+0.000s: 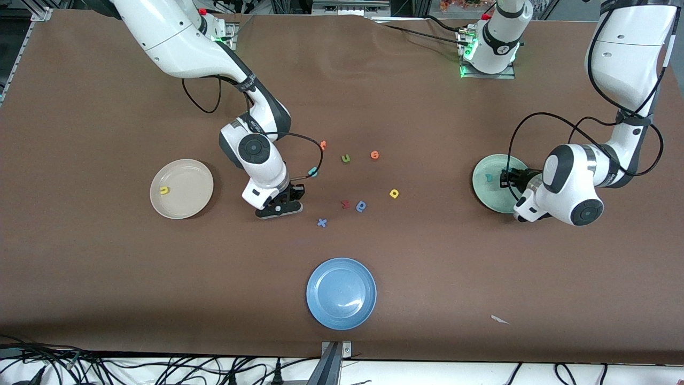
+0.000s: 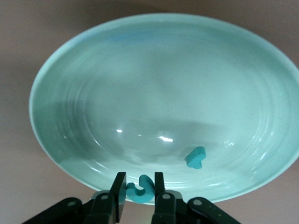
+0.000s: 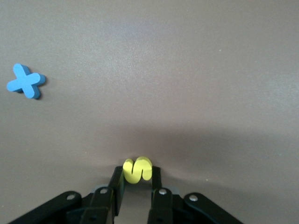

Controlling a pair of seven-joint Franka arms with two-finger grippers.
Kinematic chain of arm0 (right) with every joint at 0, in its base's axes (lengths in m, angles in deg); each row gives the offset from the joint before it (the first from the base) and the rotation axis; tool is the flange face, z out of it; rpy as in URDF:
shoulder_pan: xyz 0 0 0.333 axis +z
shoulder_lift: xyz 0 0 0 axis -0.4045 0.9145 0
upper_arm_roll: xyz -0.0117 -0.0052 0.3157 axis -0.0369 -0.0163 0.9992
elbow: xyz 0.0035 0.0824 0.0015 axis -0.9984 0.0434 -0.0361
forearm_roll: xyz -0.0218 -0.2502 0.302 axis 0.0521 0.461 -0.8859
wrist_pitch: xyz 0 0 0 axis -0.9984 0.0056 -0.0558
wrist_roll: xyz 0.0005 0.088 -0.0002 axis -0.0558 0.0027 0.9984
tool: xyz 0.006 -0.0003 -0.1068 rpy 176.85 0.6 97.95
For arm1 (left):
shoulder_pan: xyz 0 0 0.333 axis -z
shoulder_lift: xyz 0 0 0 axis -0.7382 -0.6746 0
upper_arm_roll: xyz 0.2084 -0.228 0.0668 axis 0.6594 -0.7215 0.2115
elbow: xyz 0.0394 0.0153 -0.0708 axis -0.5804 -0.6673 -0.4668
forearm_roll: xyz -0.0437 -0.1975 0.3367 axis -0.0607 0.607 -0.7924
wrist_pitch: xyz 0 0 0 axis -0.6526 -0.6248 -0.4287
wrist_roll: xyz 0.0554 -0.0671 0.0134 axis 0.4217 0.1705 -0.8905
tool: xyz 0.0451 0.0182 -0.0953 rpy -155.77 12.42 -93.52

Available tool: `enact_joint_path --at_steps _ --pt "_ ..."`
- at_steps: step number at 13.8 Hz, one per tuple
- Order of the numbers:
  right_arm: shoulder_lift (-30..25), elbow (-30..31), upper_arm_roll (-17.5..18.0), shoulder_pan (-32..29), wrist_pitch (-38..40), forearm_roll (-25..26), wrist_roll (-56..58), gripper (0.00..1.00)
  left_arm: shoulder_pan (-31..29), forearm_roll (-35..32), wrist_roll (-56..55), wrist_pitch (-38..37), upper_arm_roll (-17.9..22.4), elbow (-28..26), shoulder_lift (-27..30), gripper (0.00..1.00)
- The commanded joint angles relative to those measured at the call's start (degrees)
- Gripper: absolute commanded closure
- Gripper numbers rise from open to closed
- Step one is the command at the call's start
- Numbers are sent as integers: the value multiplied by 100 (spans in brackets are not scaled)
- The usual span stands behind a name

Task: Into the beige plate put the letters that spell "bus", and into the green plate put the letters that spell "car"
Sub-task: 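Place the teal c on the green plate while the right gripper grasps the s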

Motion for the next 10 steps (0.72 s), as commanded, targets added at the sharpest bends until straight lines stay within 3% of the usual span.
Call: enact_joint_path --at_steps 1,5,10 --pt "125 -118 27 -16 -48 130 -10 89 -34 -175 105 51 -55 -68 156 0" --pt "-6 -110 27 -77 -39 139 217 90 62 96 -9 24 -134 134 428 0" --pt "-884 653 35 -708 329 147 1340 90 177 738 -1307 322 -572 442 463 1"
